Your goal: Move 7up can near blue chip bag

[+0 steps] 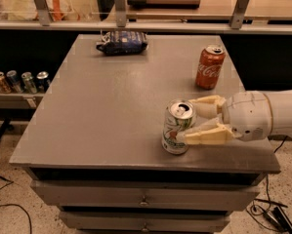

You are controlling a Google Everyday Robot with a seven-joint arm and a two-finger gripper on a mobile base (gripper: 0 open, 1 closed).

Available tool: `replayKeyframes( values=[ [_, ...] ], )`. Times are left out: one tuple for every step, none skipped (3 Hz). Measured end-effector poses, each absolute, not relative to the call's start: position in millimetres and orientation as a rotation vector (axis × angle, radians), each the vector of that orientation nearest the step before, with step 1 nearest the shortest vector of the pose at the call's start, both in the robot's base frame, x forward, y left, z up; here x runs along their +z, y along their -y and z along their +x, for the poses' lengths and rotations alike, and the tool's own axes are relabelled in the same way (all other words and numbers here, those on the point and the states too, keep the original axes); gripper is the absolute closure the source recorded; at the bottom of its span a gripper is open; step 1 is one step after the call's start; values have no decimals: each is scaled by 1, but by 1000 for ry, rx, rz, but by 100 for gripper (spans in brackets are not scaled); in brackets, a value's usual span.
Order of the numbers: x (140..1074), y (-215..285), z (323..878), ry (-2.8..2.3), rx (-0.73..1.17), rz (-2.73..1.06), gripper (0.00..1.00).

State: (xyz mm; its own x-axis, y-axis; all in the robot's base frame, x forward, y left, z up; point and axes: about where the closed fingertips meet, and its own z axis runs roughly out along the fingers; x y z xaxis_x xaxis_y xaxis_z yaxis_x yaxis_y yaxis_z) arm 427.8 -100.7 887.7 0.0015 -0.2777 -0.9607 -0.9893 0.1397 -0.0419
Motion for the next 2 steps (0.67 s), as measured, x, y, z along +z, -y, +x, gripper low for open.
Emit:
replayKeyframes(
  values=[
    [886, 101, 427, -1477, 942, -1308, 85],
    [893, 103, 430, -1491, 934, -1311, 100]
  ],
)
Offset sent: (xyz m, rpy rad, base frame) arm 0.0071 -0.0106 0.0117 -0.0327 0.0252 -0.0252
